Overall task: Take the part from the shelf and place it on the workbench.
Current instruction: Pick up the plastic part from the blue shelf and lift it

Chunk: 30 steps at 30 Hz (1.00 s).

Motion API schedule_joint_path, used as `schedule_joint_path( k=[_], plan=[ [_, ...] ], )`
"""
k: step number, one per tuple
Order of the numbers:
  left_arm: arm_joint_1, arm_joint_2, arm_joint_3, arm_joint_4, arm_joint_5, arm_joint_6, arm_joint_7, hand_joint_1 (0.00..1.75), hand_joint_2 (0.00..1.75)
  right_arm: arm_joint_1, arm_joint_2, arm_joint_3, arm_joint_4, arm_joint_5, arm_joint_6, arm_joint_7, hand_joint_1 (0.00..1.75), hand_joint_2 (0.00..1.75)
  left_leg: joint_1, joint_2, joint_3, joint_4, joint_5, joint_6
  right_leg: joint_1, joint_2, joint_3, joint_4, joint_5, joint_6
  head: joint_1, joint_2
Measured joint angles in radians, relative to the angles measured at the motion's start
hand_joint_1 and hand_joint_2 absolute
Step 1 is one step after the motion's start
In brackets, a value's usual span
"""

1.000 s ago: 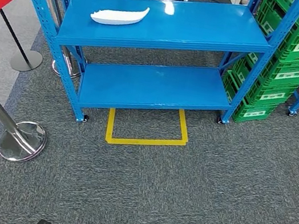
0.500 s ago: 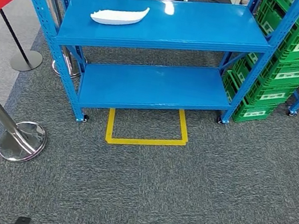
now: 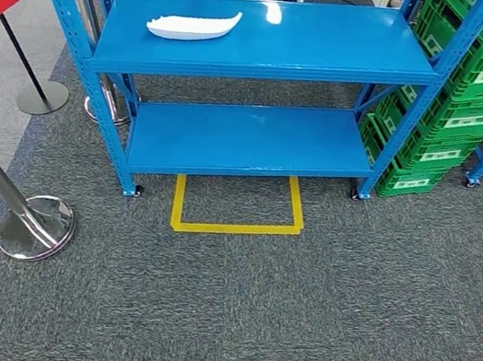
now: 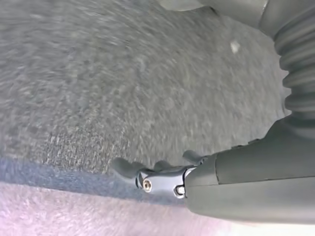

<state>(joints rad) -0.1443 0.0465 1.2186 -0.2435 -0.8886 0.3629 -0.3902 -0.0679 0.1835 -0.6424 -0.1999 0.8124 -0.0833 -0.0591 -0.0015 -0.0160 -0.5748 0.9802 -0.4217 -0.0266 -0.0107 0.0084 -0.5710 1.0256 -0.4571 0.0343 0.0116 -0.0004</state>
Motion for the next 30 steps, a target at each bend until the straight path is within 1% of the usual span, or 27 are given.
schedule_joint_path(
  k=[2,5,7,9,12,14,16,18,23,25,26,29,30],
  plan=[
    [-0.015,0.021,0.026,-0.008,0.078,-0.021,-0.061,0.00,1.75,-0.001,0.000,-0.003,0.000,0.003,0.001,-0.002,0.00,1.75,0.000,0.000,0.000,0.000,0.000,0.000,0.000,0.000,0.000,0.000,0.000,0.000,0.000,0.000],
    [-0.053,0.065,0.072,-0.029,0.208,-0.052,-0.169,0.00,1.75,-0.002,0.000,-0.005,0.000,0.008,0.001,-0.005,0.00,1.75,0.001,0.000,0.000,0.000,0.000,-0.001,0.001,0.000,0.000,0.000,0.000,0.000,0.000,0.000],
    [-0.081,0.097,0.095,-0.047,0.280,-0.077,-0.224,0.00,0.87,-0.005,-0.001,-0.005,0.000,0.014,0.002,-0.004,0.00,1.75,0.001,0.000,0.000,0.000,0.001,-0.001,0.001,0.000,0.000,0.000,0.000,-0.001,0.000,0.000],
    [-0.111,0.129,0.113,-0.066,0.360,-0.126,-0.261,0.00,0.00,-0.008,-0.001,-0.005,0.000,0.021,0.004,0.000,0.00,1.75,0.002,0.000,0.000,0.000,0.001,-0.002,0.002,0.000,0.000,0.000,0.001,-0.001,0.000,0.000],
    [-0.157,0.176,0.129,-0.097,0.467,-0.223,-0.279,0.00,0.00,-0.017,-0.002,-0.006,0.000,0.027,0.004,0.005,0.00,1.75,0.002,0.000,0.000,0.000,0.002,-0.002,0.002,0.000,0.000,0.000,0.002,-0.002,0.000,0.000],
    [-0.183,0.203,0.131,-0.119,0.511,-0.265,-0.279,0.00,0.87,-0.022,-0.003,-0.006,0.000,0.030,0.004,0.006,0.00,1.75,0.002,0.000,0.000,0.000,0.002,-0.002,0.002,0.000,0.000,0.000,0.002,-0.002,0.000,0.000],
    [-0.204,0.223,0.127,-0.141,0.538,-0.278,-0.284,0.00,1.75,-0.026,-0.003,-0.006,0.000,0.033,0.004,0.007,0.00,1.75,0.002,0.000,0.000,0.000,0.002,-0.002,0.002,0.000,0.000,0.000,0.002,-0.002,0.000,0.000],
    [-0.215,0.233,0.121,-0.154,0.551,-0.278,-0.290,0.00,1.75,-0.028,-0.003,-0.006,0.000,0.035,0.005,0.007,0.00,1.75,0.002,0.000,0.000,0.000,0.002,-0.002,0.002,0.000,0.000,0.000,0.002,-0.002,0.000,0.000],
    [-0.218,0.236,0.118,-0.157,0.552,-0.277,-0.290,0.00,1.75,-0.029,-0.003,-0.006,0.000,0.035,0.005,0.007,0.00,1.75,0.002,0.000,0.000,0.000,0.002,-0.002,0.002,0.000,0.000,0.000,0.002,-0.002,0.000,0.000],
    [-0.235,0.253,0.097,-0.171,0.559,-0.263,-0.285,0.00,1.75,-0.033,-0.003,-0.006,0.000,0.036,0.006,0.009,0.00,1.75,0.002,0.000,0.000,0.000,0.002,-0.002,0.002,0.000,0.000,0.000,0.002,-0.002,0.000,0.000],
    [-0.255,0.269,0.064,-0.187,0.548,-0.225,-0.282,0.00,1.75,-0.036,-0.003,-0.007,0.000,0.039,0.007,0.012,0.00,1.75,0.002,0.000,0.000,0.000,0.002,-0.002,0.002,0.000,0.000,0.000,0.002,-0.002,0.000,0.000],
    [-0.335,0.321,-0.104,-0.236,0.430,-0.034,-0.261,0.00,1.75,-0.049,-0.003,-0.007,0.000,0.056,0.012,0.027,0.00,1.75,0.002,0.000,0.000,0.000,0.003,-0.001,0.002,-0.001,-0.001,0.000,0.002,-0.002,0.000,0.000],
    [-0.355,0.329,-0.152,-0.246,0.396,0.002,-0.252,0.00,1.75,-0.053,-0.003,-0.007,0.000,0.060,0.013,0.030,0.00,1.75,0.002,0.000,0.000,0.000,0.003,-0.001,0.002,-0.001,0.000,0.000,0.002,-0.002,0.000,0.000]
  ],
)
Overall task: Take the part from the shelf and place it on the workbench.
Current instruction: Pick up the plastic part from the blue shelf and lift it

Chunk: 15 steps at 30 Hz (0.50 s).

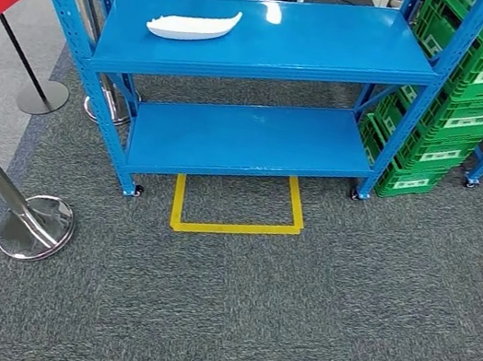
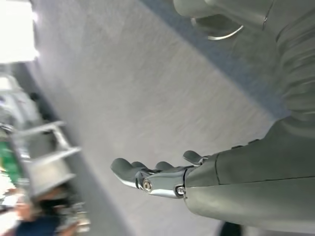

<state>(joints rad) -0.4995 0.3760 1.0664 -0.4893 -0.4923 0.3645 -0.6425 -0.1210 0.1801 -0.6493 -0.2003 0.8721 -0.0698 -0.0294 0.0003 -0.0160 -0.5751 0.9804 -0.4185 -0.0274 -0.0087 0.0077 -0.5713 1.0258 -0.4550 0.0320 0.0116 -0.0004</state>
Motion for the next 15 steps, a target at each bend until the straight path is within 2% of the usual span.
schedule_joint_path(
  k=[6,15],
  plan=[
    [-0.079,0.000,-0.205,-0.044,-0.132,0.069,0.018,0.00,1.75,-0.014,0.000,0.000,0.000,0.015,0.007,0.006,0.00,1.75,0.000,0.000,-0.001,0.000,0.002,-0.001,0.000,0.000,-0.002,0.000,0.002,0.000,0.000,0.000],
    [-0.239,-0.061,-0.562,-0.077,-0.303,0.098,0.147,0.00,1.75,-0.038,0.000,0.000,0.000,0.036,0.012,0.019,0.00,1.75,0.000,0.000,-0.002,0.001,0.004,-0.001,-0.001,0.002,-0.003,0.000,0.006,0.001,0.000,0.000]
  ],
)
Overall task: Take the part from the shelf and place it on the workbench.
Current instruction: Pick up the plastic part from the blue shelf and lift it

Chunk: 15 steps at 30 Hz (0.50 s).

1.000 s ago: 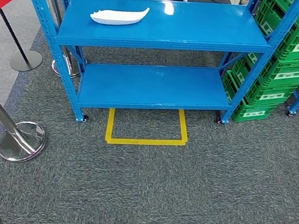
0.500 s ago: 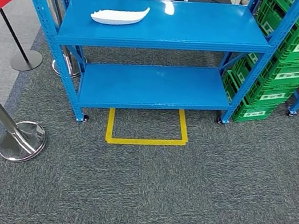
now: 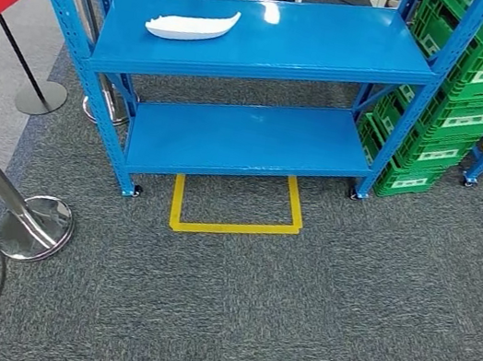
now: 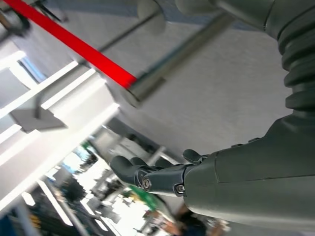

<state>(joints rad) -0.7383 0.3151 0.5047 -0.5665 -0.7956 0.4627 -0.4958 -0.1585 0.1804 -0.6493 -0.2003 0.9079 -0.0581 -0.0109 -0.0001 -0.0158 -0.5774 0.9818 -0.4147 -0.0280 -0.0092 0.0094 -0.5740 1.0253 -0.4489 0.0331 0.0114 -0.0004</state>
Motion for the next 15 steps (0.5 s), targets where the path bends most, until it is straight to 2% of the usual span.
schedule_joint_path(
  k=[6,11,15],
  plan=[
    [-0.090,-0.061,-0.201,0.005,-0.098,-0.005,0.074,0.00,1.75,-0.008,0.000,0.003,0.000,0.019,0.010,0.008,0.00,1.75,0.000,0.000,-0.002,0.001,0.002,0.002,0.000,0.000,-0.001,0.000,0.001,0.001,0.000,0.000],
    [-0.139,-0.108,-0.313,0.018,-0.158,-0.029,0.100,0.00,1.75,-0.010,0.000,0.004,0.000,0.028,0.015,0.009,0.00,1.75,0.000,0.002,-0.004,0.002,0.002,0.003,0.000,0.001,-0.003,-0.001,0.003,0.001,0.000,0.000],
    [-0.169,-0.171,-0.427,0.045,-0.255,-0.060,0.151,0.00,1.75,-0.014,0.000,0.005,0.000,0.037,0.018,0.012,0.00,1.75,0.000,0.000,-0.005,0.002,0.003,0.004,-0.001,-0.001,-0.003,-0.001,0.003,0.002,0.000,0.000]
  ],
)
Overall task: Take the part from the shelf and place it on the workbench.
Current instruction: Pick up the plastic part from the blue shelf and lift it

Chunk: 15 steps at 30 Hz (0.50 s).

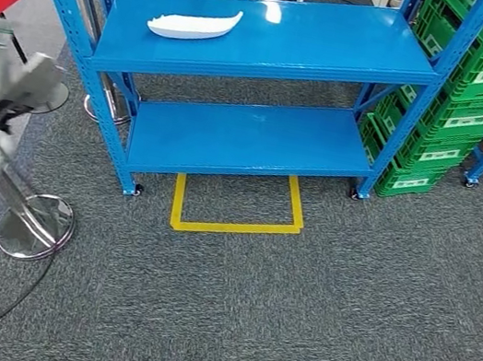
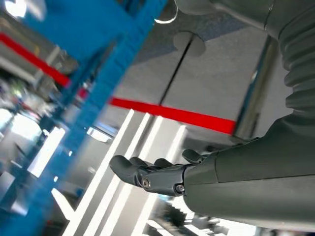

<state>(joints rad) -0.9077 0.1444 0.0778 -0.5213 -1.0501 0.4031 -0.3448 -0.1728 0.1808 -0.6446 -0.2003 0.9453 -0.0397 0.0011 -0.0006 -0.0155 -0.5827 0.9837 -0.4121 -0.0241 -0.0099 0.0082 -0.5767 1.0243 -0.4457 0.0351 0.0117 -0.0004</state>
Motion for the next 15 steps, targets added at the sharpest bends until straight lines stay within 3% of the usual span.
schedule_joint_path(
  k=[5,11,15],
  plan=[
    [-0.016,-0.067,-0.122,0.029,-0.059,-0.009,0.041,0.00,1.75,0.000,0.000,0.000,0.000,0.008,0.002,0.004,0.00,1.75,-0.001,0.001,0.000,0.000,0.000,0.000,-0.001,0.002,0.000,0.000,0.001,0.001,0.000,0.000],
    [-0.031,-0.091,-0.171,0.047,-0.063,-0.015,0.043,0.00,1.75,0.000,0.000,0.000,0.000,0.009,0.003,0.005,0.00,1.75,-0.001,0.001,0.000,0.000,0.000,0.001,-0.001,0.002,-0.001,0.000,0.001,0.001,0.000,0.000],
    [-0.039,-0.111,-0.221,0.064,-0.131,-0.074,0.062,0.00,1.75,0.000,0.000,0.000,0.000,0.012,0.006,0.005,0.00,1.75,-0.001,0.001,0.000,0.000,0.000,0.001,0.000,0.002,-0.001,0.000,0.001,0.001,0.000,0.000]
  ],
)
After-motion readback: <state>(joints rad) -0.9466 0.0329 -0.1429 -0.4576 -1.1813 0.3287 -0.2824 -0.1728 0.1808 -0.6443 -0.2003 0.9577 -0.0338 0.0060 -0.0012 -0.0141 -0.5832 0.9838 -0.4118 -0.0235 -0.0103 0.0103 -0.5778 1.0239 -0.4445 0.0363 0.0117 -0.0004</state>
